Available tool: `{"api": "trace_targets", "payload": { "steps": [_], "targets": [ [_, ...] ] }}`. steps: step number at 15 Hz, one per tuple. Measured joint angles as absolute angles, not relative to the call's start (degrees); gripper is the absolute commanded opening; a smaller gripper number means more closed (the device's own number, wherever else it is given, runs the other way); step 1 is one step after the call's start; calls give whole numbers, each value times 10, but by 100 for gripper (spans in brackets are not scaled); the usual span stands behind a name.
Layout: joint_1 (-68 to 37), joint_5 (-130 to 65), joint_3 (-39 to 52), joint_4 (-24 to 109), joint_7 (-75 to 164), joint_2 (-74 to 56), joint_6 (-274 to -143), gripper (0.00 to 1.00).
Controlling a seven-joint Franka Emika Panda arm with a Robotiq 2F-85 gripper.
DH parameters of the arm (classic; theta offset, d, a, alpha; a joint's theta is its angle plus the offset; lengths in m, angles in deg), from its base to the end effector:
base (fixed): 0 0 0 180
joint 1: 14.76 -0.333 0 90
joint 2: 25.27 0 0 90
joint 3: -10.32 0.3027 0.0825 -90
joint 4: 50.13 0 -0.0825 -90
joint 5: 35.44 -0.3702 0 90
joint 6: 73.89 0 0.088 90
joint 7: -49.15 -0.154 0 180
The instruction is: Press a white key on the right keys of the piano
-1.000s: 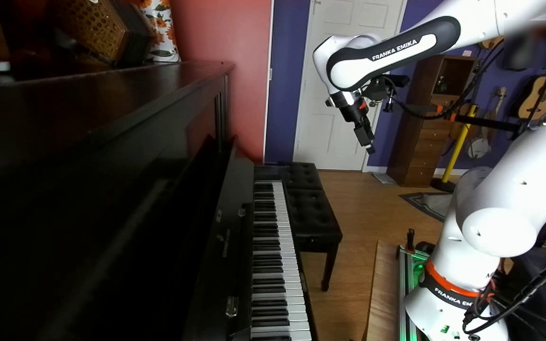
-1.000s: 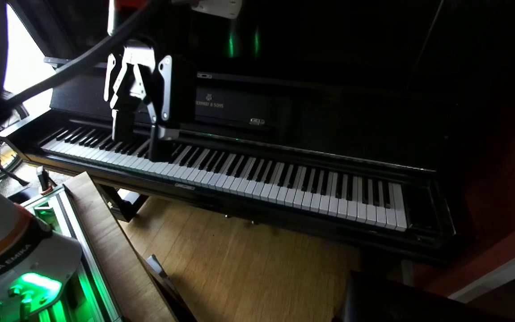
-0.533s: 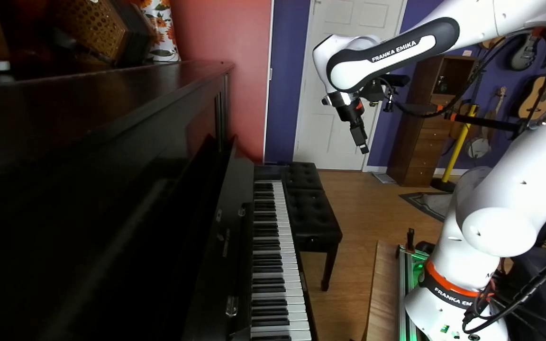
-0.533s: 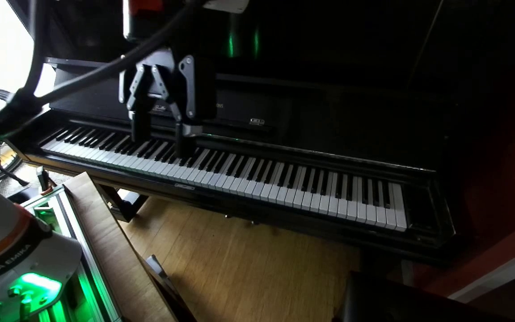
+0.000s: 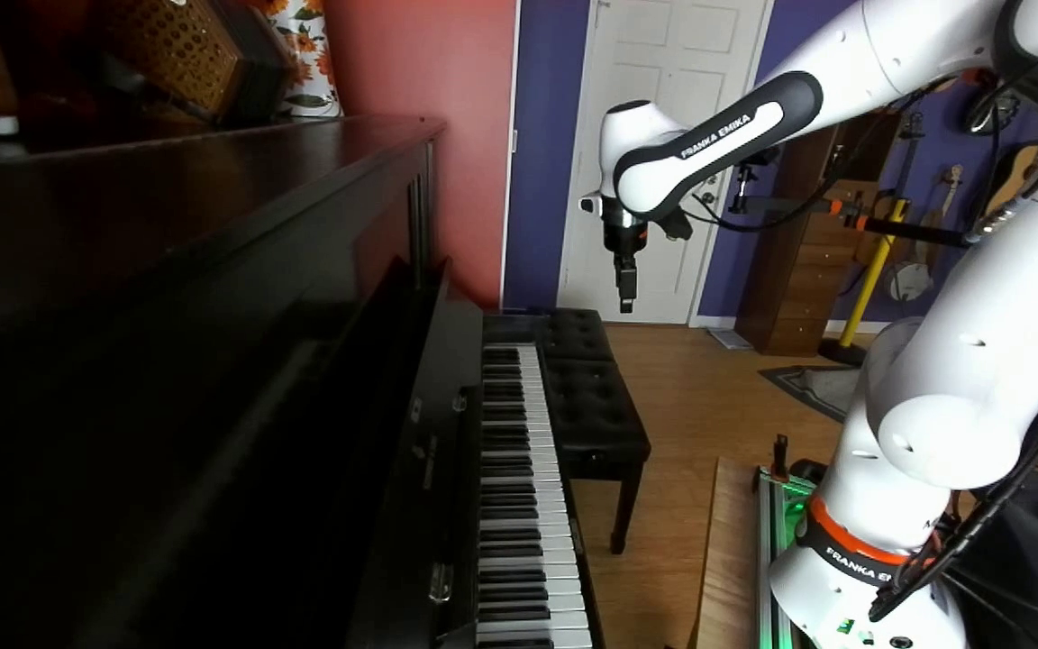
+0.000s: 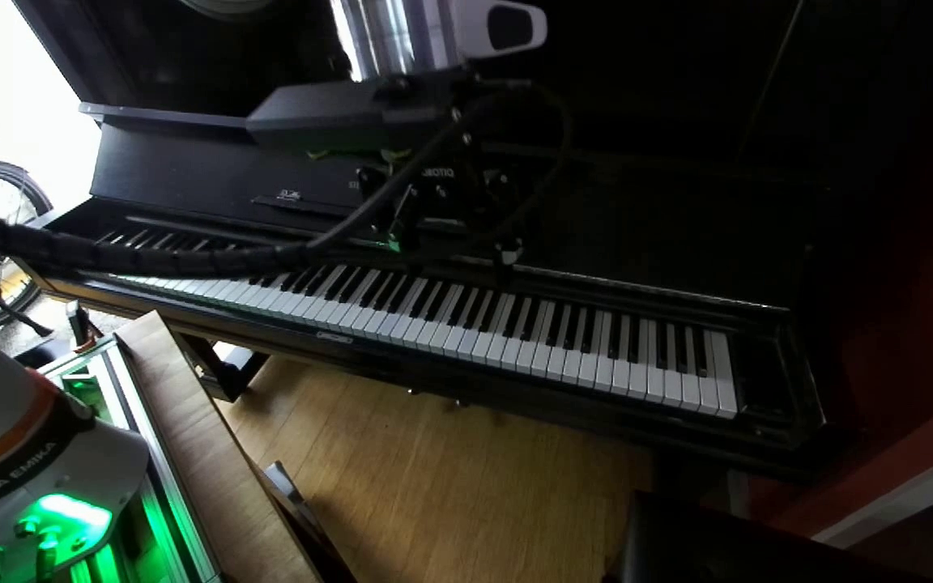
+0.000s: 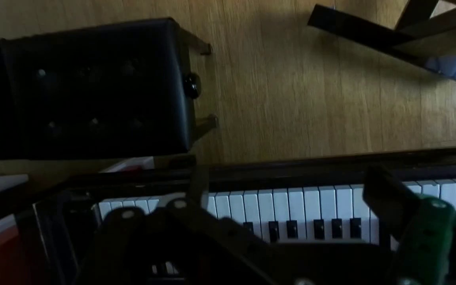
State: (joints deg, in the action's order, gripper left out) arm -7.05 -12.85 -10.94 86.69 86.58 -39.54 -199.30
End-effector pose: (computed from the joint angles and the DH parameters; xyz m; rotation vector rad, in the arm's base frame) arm 0.3907 -0.2467 0.3623 2.8650 0.5511 -0.1347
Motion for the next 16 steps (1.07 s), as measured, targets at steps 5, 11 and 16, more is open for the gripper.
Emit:
{"api": "trace_targets", "payload": {
  "steps": [5,11,16],
  "targets": [
    [-58,-182,-109,866,923,-356,-2036,100],
    [-56,-182,-104,865,922,-360,-2036,100],
    [-44,-225,-106,855,974,-320,-2052,100]
  ]
}}
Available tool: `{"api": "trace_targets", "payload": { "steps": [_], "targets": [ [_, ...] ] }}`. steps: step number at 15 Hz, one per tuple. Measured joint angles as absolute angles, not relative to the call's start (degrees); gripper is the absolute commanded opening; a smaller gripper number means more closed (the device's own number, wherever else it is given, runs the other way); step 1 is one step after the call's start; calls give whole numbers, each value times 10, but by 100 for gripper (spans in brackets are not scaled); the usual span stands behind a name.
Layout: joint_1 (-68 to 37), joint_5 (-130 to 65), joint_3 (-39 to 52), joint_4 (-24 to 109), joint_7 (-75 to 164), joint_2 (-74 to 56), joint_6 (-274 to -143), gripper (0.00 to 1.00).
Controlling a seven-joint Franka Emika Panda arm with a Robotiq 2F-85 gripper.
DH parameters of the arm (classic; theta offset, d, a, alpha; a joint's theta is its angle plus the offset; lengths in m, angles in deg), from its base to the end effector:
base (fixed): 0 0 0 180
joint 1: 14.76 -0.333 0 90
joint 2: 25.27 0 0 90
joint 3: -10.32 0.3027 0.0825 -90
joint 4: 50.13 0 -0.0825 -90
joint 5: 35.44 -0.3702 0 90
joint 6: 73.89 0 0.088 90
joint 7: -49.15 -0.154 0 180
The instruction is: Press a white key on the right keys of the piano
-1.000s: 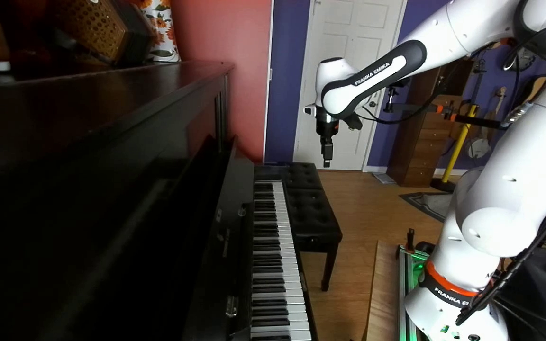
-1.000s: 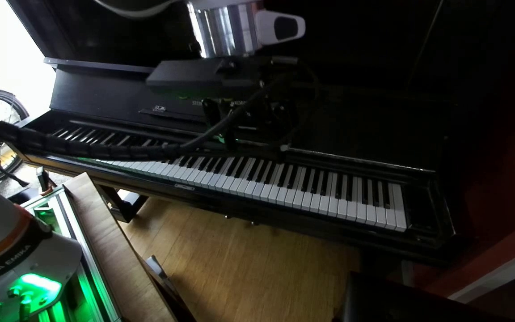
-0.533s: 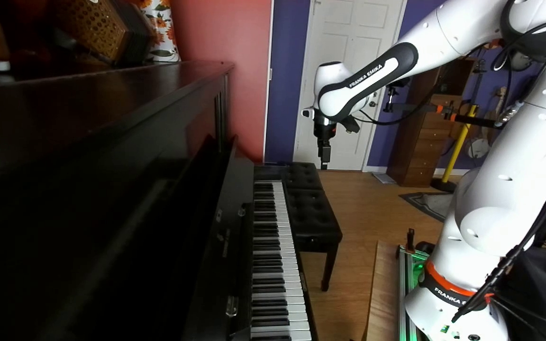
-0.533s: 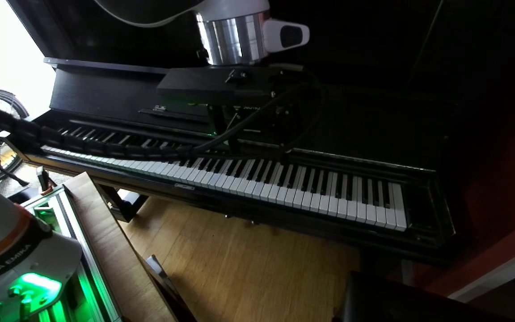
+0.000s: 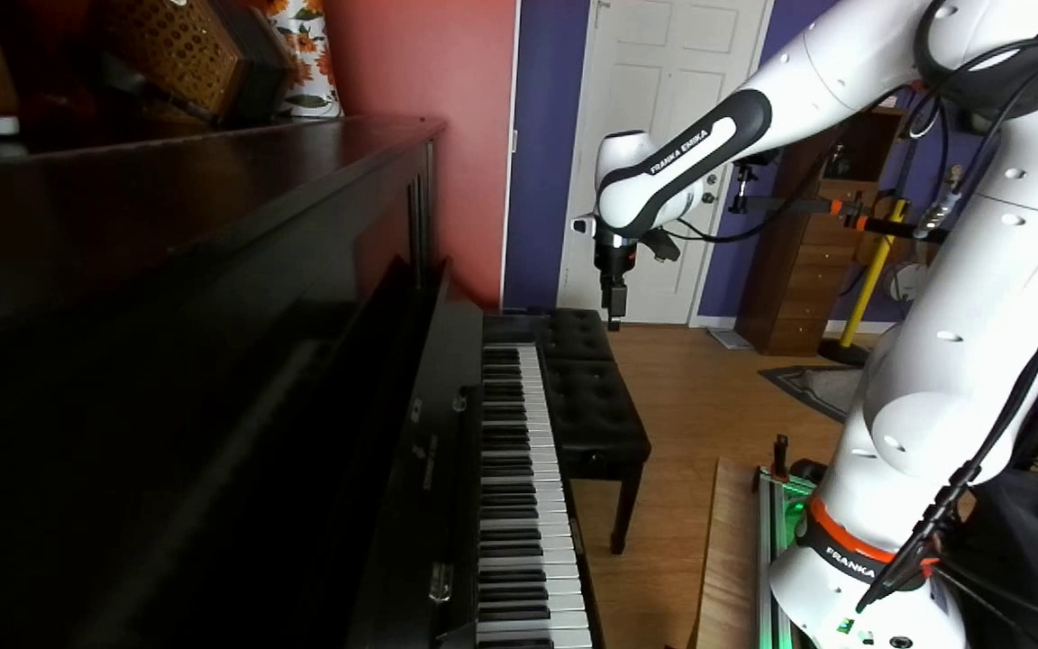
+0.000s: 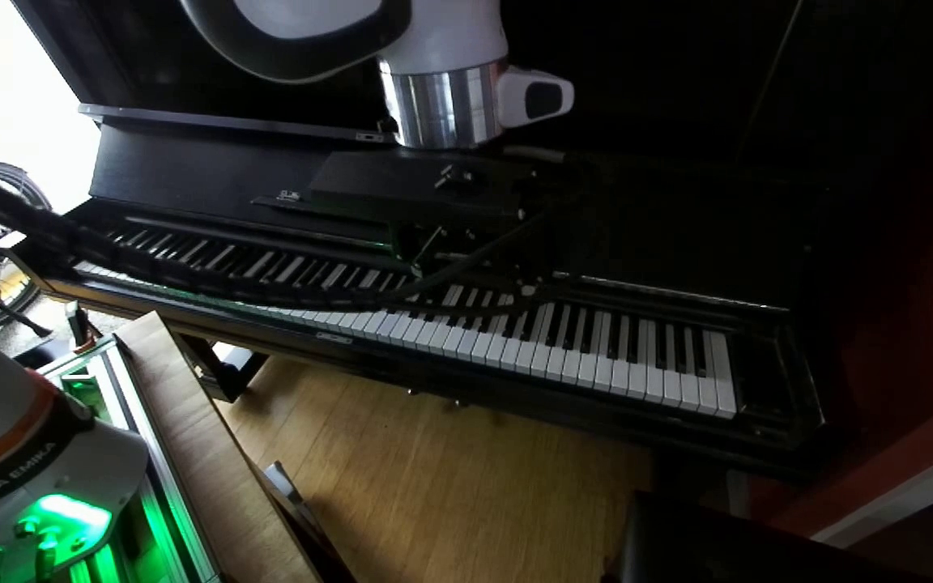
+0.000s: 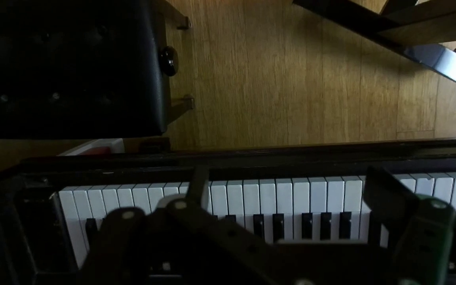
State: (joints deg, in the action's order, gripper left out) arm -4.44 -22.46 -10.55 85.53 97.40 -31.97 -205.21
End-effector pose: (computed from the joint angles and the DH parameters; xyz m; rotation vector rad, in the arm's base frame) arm 0.4060 -0.2591 0.3213 2.9416 0.6673 -0.0839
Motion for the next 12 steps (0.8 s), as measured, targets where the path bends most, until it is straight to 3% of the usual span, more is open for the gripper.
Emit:
{"api": "trace_targets", "payload": {
  "steps": [12],
  "targets": [
    [2,-323,-84,778,1128,-140,-2133,100]
  ]
}}
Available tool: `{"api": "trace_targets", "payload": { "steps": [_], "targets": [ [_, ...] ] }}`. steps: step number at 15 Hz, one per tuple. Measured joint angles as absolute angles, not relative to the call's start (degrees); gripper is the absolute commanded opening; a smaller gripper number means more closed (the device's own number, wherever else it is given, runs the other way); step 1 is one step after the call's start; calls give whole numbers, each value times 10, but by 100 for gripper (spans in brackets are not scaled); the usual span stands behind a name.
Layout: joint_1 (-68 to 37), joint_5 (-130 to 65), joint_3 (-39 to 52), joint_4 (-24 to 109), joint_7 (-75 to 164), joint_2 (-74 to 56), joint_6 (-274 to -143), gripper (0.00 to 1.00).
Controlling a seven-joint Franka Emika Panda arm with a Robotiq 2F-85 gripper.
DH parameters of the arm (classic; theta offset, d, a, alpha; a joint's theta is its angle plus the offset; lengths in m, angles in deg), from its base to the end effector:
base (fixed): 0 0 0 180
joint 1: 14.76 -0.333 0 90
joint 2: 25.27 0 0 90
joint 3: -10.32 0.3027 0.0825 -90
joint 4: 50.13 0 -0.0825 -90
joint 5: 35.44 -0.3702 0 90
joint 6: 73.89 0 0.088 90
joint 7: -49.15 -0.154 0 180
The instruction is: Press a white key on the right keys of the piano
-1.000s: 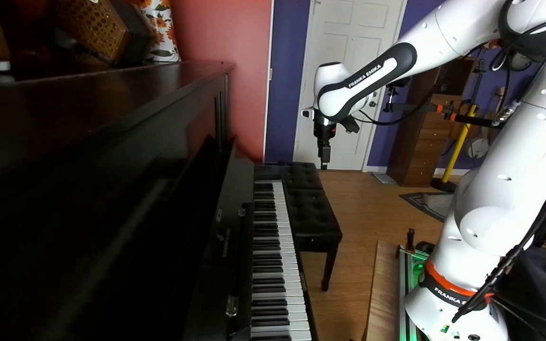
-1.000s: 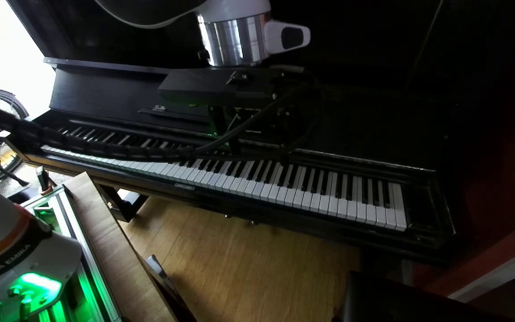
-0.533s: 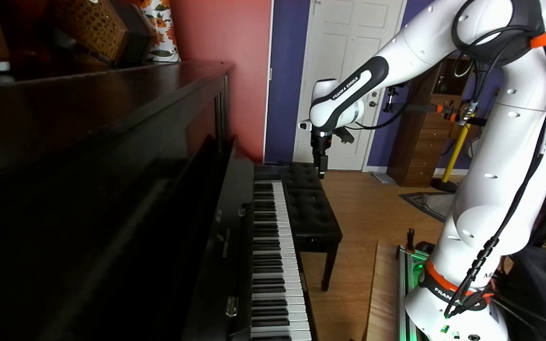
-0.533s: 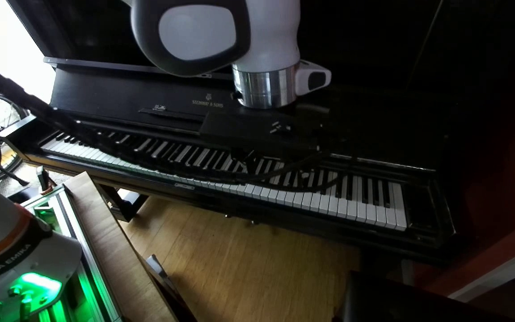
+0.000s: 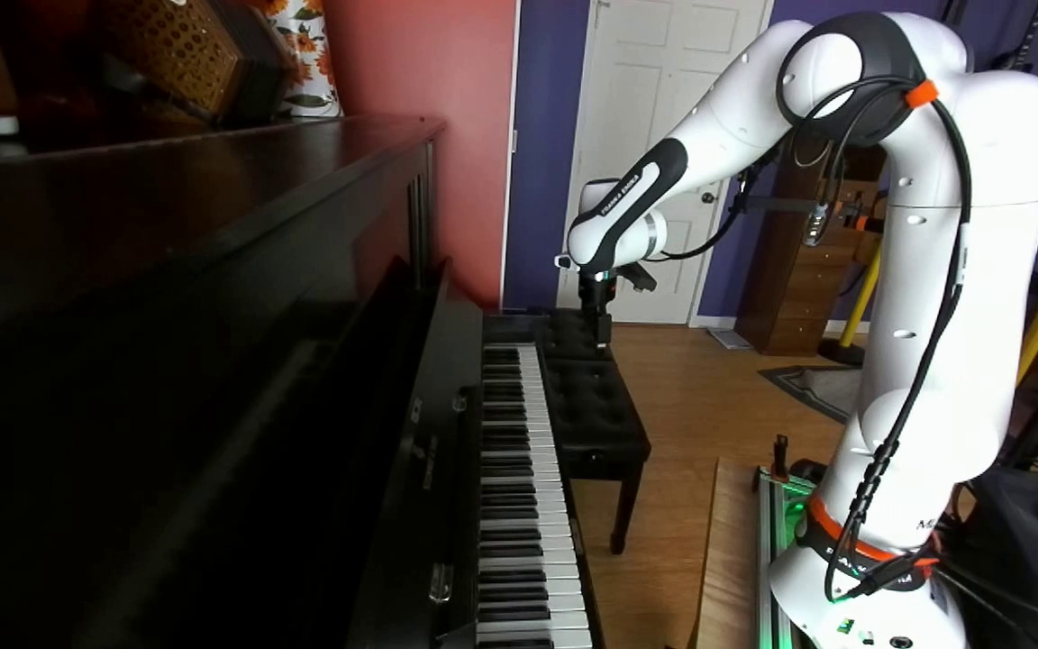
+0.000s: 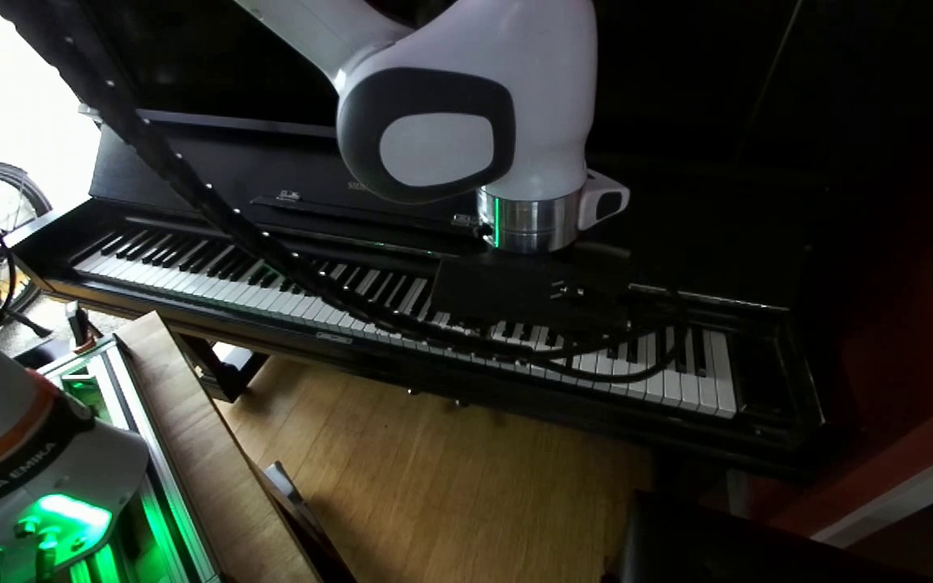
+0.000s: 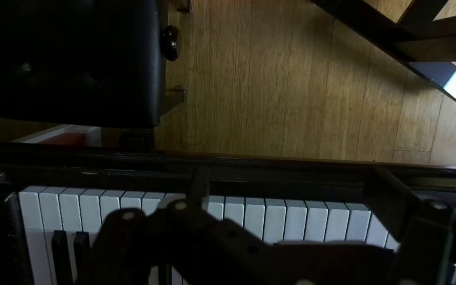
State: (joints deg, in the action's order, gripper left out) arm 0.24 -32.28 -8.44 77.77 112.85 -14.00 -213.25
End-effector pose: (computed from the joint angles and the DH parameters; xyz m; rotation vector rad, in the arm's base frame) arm 0.4415 -0.3006 0.2396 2.9413 0.8625 -0.1015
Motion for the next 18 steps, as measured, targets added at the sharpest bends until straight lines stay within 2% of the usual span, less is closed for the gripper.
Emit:
{"api": "trace_targets", "payload": {
  "steps": [5,7,9,16,18],
  "targets": [
    [15,-336,-68,773,1132,-137,-2136,100],
    [28,-366,-52,768,1145,-127,-2151,73],
    [41,-395,-39,756,1162,-110,-2161,56],
    [83,-437,-2,699,1194,-32,-2170,4],
    [90,-440,9,684,1194,-10,-2177,0]
  ]
}}
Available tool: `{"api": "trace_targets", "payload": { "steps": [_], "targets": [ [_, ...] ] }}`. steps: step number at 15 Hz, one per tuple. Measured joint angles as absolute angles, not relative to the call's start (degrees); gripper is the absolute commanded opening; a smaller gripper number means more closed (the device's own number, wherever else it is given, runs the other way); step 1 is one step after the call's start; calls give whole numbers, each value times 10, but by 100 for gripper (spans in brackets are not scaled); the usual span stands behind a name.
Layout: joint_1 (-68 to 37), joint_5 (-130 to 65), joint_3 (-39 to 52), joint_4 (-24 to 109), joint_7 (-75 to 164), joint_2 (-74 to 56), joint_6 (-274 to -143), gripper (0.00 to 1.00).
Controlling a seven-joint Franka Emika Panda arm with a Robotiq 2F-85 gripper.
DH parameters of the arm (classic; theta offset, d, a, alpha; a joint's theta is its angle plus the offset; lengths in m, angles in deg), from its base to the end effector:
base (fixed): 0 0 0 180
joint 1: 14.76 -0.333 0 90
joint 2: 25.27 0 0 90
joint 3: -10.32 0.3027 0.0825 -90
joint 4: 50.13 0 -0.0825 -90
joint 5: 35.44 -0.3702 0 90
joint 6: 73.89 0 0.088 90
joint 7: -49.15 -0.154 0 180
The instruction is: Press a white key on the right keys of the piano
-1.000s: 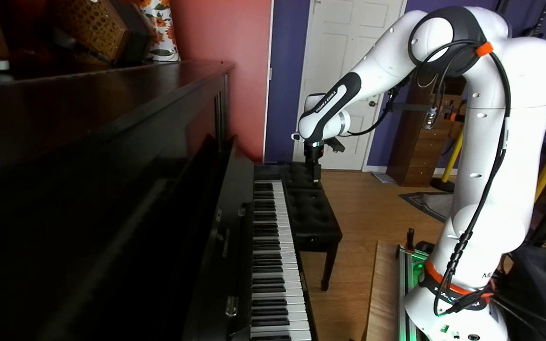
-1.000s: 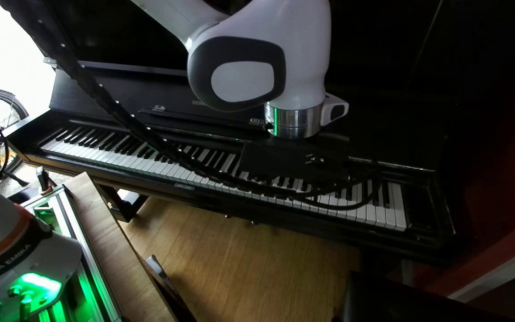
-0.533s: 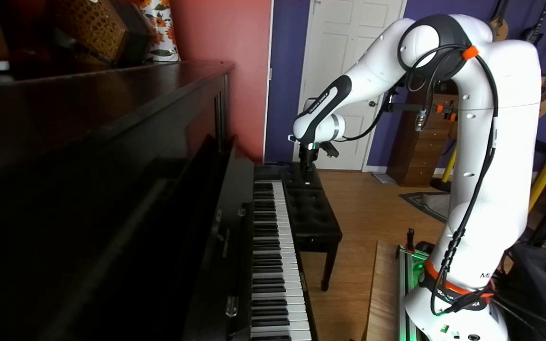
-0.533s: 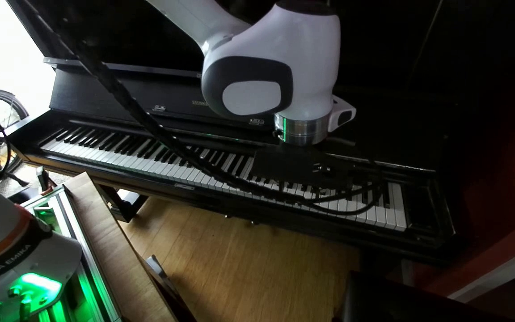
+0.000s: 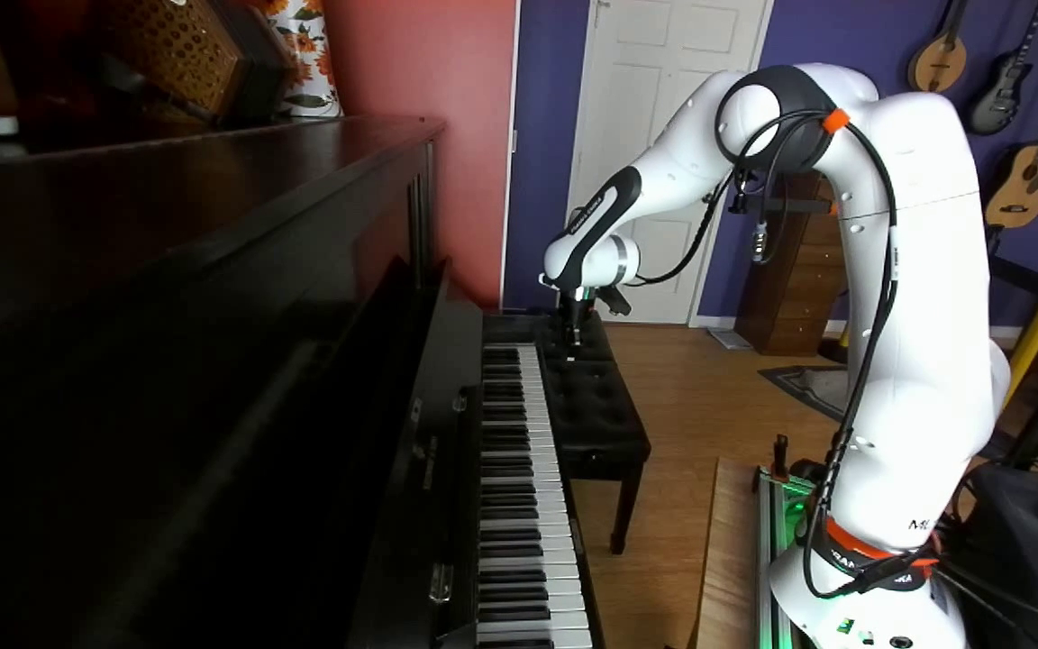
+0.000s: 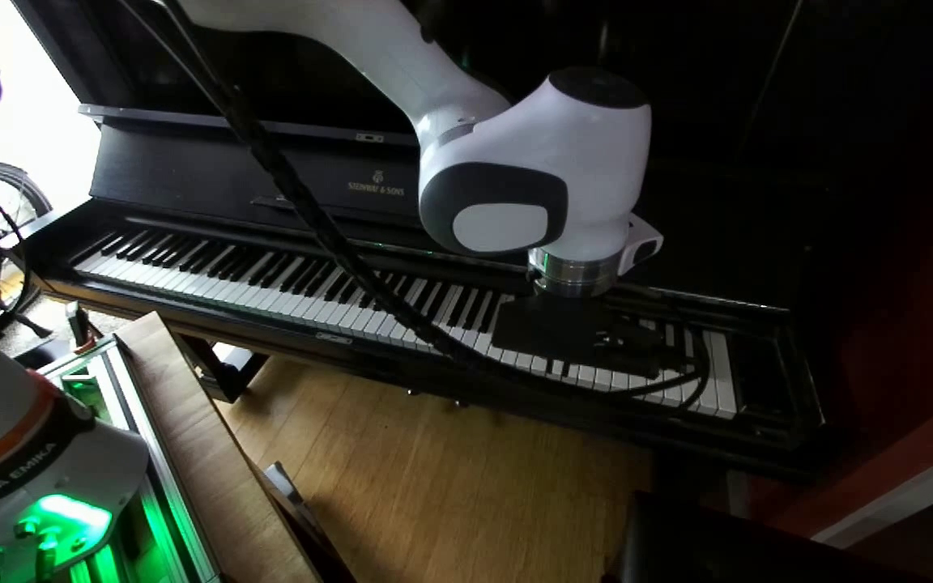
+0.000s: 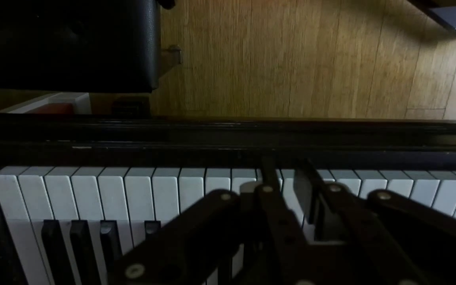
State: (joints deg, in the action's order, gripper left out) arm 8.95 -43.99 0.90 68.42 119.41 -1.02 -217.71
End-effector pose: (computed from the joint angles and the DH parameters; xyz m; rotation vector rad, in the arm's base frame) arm 0.4869 -0.3166 0.1809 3.0190 0.8416 0.0535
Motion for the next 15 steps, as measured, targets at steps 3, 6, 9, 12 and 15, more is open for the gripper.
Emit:
{"api": "trace_targets", "payload": {
  "steps": [3,6,9,12,15],
  "targets": [
    [97,-440,23,666,1194,19,-2191,0],
    [105,-440,35,649,1194,45,-2206,0],
    [112,-440,47,634,1194,68,-2217,0],
    [120,-440,61,617,1194,87,-2222,0],
    [124,-440,71,598,1194,103,-2223,0]
  ]
}}
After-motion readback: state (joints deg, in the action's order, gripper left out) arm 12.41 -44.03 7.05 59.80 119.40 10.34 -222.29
